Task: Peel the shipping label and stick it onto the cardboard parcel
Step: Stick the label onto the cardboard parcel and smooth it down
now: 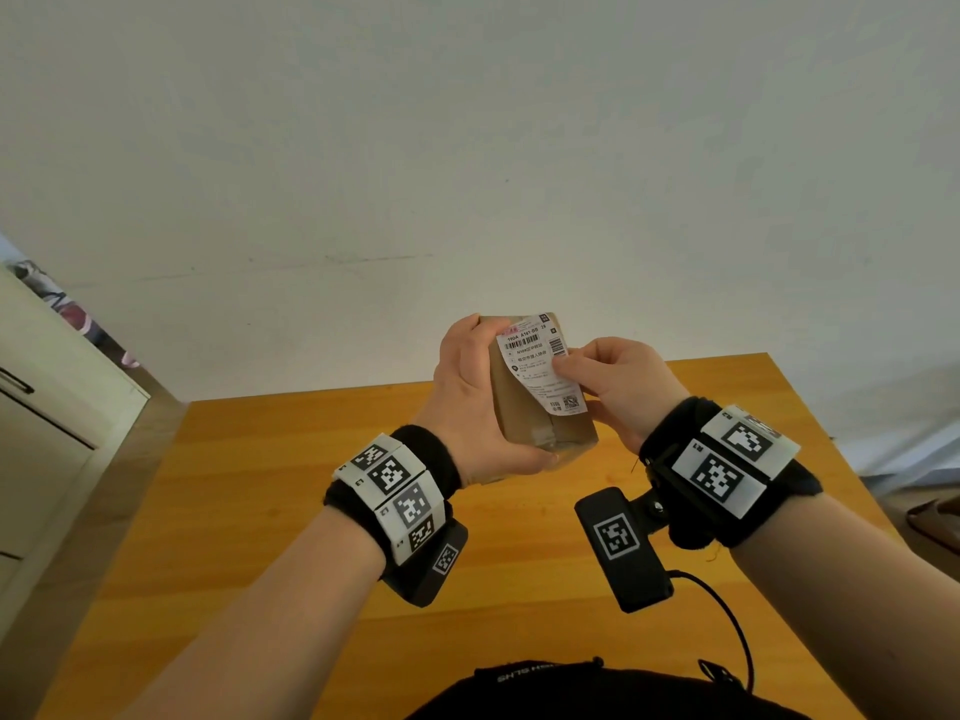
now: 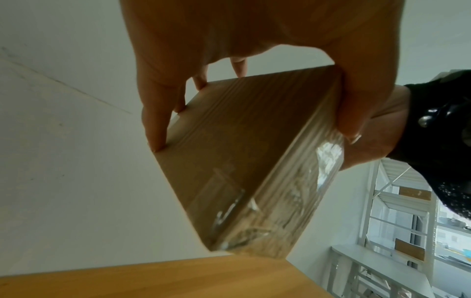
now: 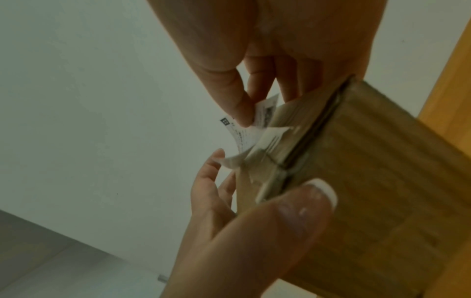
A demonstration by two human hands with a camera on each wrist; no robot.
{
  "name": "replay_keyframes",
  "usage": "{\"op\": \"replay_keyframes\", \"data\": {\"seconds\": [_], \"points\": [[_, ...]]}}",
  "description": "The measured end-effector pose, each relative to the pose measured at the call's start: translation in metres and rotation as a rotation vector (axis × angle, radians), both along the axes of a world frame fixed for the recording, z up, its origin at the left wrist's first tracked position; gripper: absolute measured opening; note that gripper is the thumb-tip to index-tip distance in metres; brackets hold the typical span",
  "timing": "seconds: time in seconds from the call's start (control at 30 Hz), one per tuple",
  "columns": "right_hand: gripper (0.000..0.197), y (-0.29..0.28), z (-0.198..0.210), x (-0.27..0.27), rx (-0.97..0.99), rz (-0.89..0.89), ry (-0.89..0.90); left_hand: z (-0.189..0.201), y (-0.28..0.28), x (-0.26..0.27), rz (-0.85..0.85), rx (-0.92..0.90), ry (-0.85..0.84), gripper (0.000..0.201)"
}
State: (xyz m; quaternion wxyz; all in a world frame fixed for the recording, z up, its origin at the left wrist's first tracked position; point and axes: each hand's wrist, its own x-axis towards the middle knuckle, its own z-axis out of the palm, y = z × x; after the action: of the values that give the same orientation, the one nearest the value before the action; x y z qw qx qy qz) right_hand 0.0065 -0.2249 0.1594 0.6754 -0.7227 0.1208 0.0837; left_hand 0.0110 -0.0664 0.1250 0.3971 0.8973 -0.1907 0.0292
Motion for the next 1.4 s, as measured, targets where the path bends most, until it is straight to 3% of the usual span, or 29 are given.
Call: {"op": "replay_keyframes", "data": {"seconds": [1.1,1.4], "points": [[0.026,0.0027,-0.0071,0.002,-0.083,-0.076,0.002,-0.0011,-0.0027,0.0009,0.0,0.104,0.05,0.113],[0.027,0.0046,-0.0073,0.0009,-0.096,-0.109,-0.002,-0.0004,-0.0042,-0.0003,0.001,0.06,0.043,0.115]]}}
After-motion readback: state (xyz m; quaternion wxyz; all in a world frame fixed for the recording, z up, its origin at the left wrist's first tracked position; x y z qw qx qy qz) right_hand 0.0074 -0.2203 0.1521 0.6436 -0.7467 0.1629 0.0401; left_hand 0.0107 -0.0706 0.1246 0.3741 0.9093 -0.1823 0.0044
